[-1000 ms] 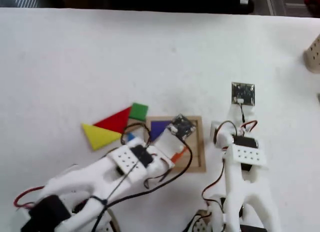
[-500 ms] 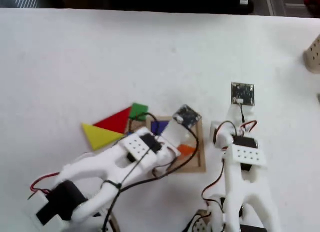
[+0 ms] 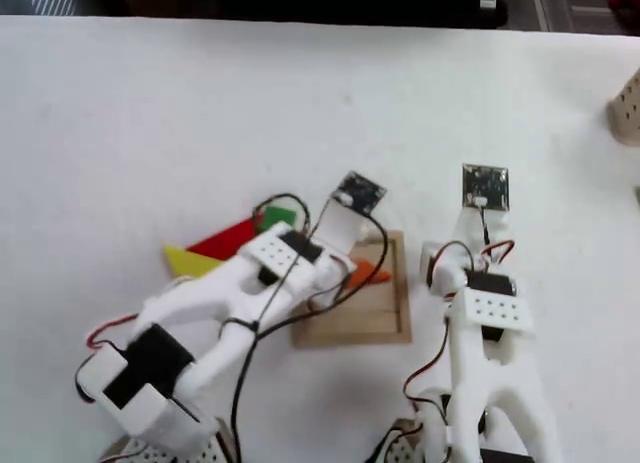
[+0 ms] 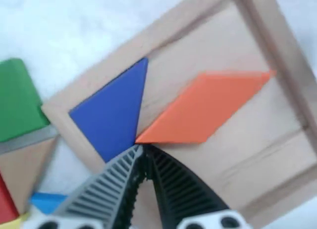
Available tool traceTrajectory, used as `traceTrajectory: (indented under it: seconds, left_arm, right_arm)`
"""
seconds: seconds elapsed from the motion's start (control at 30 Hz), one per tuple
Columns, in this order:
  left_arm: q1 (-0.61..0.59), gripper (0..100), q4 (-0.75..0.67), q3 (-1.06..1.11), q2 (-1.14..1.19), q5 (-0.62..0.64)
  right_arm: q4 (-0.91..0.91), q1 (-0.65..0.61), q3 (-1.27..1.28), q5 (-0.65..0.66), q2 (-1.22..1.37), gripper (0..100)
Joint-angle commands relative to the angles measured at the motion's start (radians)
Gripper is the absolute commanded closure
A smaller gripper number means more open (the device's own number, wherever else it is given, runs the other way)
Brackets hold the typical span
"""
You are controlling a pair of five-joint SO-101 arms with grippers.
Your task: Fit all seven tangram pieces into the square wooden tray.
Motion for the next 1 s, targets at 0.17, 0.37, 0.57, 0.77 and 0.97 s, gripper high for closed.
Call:
traceTrajectory:
  seconds: [0.17,0.37,0.57,0.77,0.97]
  left_arm:
    - [-0.008,98,0.055,-0.049,-0.111,-0.011]
    - [0.053,98,-0.107,0.094,-0.263,-0.006]
    - [0.081,98,-0.562,0.250,-0.236,0.285]
    - [0.082,98,-0.687,0.158,-0.065,0.397]
    - [0.142,98,-0.638,0.137,-0.030,0.396]
  right_arm:
    - [-0.008,-0.008,-0.051,0.000,-0.015,87.9]
    - [-0.010,-0.007,-0.051,0.000,-0.015,87.9]
    - [-0.010,-0.005,-0.051,0.000,-0.015,87.9]
    - [-0.010,-0.005,-0.051,0.000,-0.015,87.9]
    - [-0.010,-0.005,-0.051,0.000,-0.015,87.9]
